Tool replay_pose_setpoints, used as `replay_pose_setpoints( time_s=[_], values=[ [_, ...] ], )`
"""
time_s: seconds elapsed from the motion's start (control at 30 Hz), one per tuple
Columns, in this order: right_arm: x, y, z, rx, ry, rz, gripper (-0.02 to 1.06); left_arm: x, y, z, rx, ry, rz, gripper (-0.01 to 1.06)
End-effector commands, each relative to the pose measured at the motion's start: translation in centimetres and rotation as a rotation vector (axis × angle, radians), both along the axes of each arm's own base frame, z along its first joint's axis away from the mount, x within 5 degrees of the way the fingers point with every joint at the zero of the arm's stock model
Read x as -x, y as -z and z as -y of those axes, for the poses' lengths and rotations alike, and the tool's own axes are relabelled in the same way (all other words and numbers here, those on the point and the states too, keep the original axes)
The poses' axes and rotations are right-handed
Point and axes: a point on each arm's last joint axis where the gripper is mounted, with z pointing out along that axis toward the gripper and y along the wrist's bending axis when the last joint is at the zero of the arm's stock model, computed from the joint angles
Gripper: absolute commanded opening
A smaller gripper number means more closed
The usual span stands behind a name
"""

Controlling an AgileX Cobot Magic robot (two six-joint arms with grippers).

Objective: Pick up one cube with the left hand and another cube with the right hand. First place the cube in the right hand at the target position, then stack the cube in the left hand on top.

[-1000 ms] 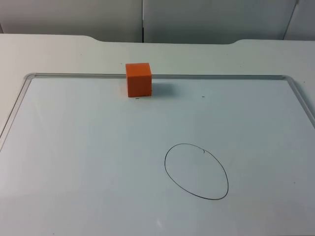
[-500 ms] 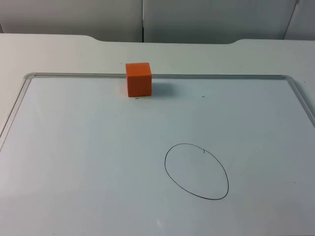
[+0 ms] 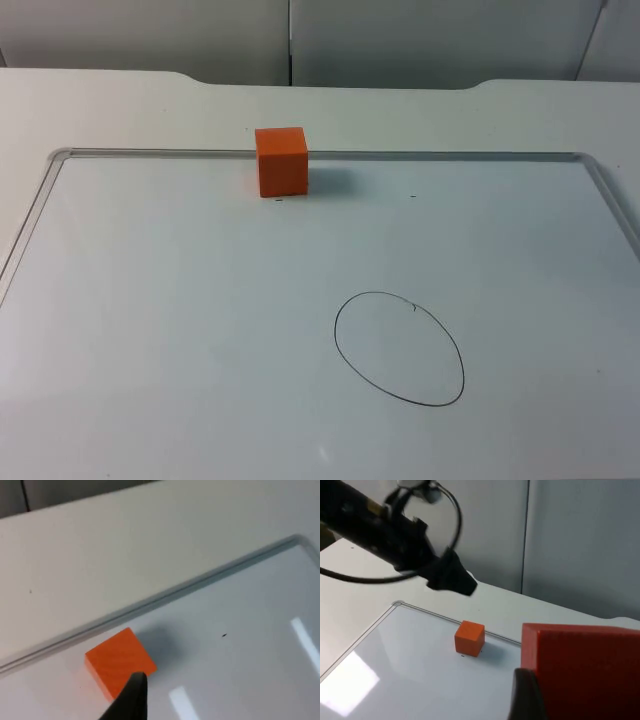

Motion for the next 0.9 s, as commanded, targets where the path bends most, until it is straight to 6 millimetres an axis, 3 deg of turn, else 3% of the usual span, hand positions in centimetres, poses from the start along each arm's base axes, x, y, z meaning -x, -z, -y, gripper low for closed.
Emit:
replay_pose_setpoints(
  time_s=[0.0, 0.03, 0.07, 0.17, 0.5, 0.87],
  values=[
    [0.0, -0.2, 0.0, -0.007, 0.001, 0.027, 0.0, -1.1, 2.3, 2.0, -0.06, 0.009, -0.063, 0.99],
    [0.0, -0.2, 0.0, -0.007, 0.001, 0.027, 0.0, -1.1, 2.3, 2.0, -0.06, 0.009, -0.063, 0.99],
    [0.0, -0.2, 0.0, -0.007, 0.001, 0.027, 0.0, -1.8, 4.0, 2.8, -0.089, 0.017, -0.101, 0.99],
    [0.0, -0.2, 0.1, -0.005, 0.001, 0.024, 0.0, -3.4, 6.1, 3.5, -0.121, -0.014, -0.167, 0.99],
    [0.1, -0.1, 0.1, -0.002, 0.001, 0.018, 0.0, -5.9, 10.7, 3.5, -0.24, -0.141, -0.28, 0.99],
    [0.2, 0.2, 0.1, 0.027, -0.003, -0.013, 0.0, -7.1, 13.5, 3.1, -0.222, -0.251, -0.288, 0.99]
  ],
)
